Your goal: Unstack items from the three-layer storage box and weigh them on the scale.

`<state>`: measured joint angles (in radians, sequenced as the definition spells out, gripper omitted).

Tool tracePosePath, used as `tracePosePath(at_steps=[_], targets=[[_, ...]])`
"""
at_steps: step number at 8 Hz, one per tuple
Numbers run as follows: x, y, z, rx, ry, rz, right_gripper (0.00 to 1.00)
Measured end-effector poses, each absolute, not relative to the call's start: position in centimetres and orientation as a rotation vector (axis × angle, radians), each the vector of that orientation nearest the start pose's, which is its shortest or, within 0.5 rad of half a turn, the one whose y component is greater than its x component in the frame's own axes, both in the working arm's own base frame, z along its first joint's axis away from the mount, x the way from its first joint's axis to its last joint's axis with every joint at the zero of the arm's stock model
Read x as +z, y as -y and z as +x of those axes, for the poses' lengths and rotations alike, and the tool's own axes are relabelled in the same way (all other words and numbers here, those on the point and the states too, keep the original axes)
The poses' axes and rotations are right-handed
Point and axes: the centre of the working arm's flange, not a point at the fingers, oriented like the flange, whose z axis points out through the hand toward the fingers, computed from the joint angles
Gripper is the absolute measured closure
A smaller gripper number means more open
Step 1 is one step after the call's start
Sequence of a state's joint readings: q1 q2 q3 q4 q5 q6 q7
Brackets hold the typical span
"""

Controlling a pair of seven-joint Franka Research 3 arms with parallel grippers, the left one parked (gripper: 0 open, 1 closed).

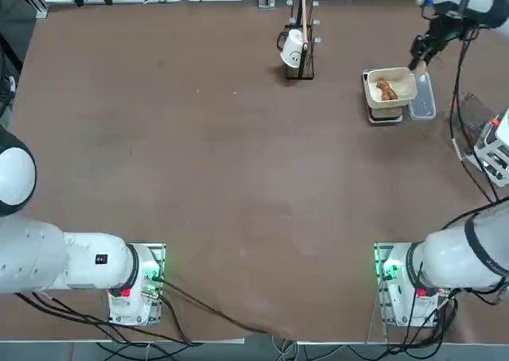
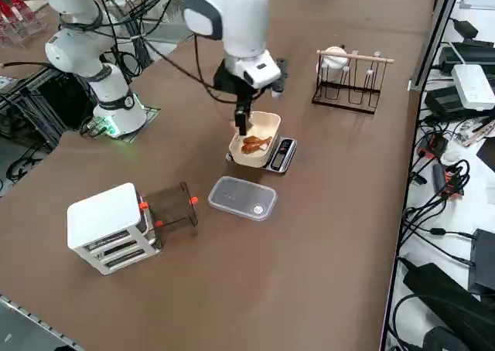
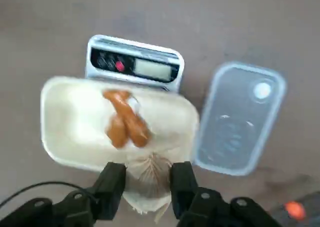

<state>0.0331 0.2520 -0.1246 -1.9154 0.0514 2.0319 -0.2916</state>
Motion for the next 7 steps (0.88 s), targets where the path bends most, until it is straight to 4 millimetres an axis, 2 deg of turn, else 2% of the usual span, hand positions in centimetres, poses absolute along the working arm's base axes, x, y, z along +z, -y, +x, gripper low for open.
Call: tracePosePath(at_steps=[1, 2, 3, 5, 7], targets=[[33.8, 3.0, 60.0, 0.192, 0.216, -3.100, 0.44], [32.6, 2.4, 60.2, 0.198, 0.193, -3.106, 0.41], [32.1, 2.7, 60.2, 0.206, 0.178, -3.108, 0.32], [32.2, 3.3, 60.0, 0.237, 0.162, -3.105, 0.00], [32.7, 3.6, 59.7, 0.263, 0.152, -3.100, 0.01]])
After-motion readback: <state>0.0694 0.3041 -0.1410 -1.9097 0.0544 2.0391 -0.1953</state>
